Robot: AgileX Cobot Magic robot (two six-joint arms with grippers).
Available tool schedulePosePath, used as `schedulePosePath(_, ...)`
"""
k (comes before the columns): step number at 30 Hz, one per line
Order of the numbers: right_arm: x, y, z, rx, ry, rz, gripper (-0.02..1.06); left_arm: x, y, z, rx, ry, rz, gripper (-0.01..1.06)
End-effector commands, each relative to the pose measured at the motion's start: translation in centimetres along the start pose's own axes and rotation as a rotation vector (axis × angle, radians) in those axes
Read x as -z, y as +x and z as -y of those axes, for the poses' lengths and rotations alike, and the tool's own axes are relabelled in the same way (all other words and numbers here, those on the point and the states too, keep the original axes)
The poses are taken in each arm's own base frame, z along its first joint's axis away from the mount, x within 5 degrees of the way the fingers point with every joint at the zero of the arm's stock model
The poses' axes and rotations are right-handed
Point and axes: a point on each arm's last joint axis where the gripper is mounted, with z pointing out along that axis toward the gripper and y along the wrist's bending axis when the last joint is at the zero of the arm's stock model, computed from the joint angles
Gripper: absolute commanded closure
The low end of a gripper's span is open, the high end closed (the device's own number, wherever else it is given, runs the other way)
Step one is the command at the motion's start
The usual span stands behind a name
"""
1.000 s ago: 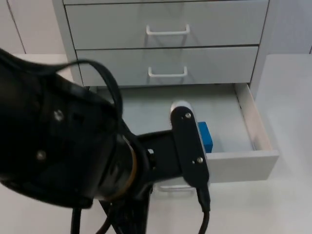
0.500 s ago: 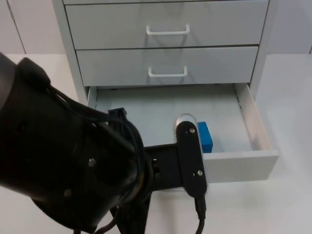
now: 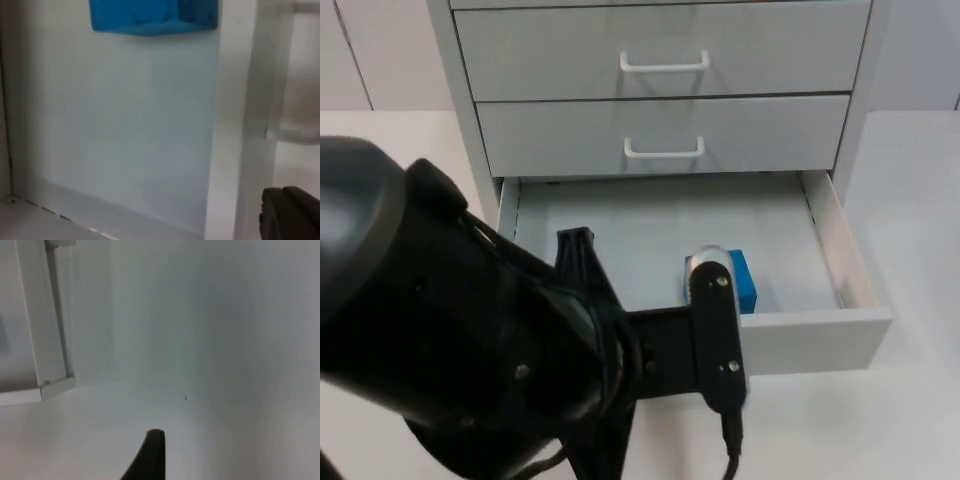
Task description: Open the drawer with the left hand, place the block into the drawer with the right hand, then close the drawer with the left hand.
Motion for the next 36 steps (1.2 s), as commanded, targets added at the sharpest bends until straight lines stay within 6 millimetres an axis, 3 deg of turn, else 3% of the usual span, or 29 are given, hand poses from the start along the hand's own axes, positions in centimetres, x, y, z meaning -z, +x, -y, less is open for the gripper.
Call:
schedulePosePath(1,0.2,0.1,0.1,0.001,0.002,0.010,0.20,-0.4,0.1,-0.5,0.027,-0.015,-0.006,1.05)
schedulePosePath(11,0.2,0.1,0.1,0.001,0.002,0.010,0.20,-1.8,1.1,-3.7,0.155,-0.081,0.003,1.05)
schedulePosePath(28,0.2,0.1,0.2,0.003,0.004,0.010,0.20,-2.1,-0.9,-5.1,0.224,-0.123,0.056,1.05)
schedulePosePath(36,0.2,0.1,0.2,0.004,0.005,0.008,0.20,-4.0,-0.6,-6.1,0.256,-0.132,0.022,1.05)
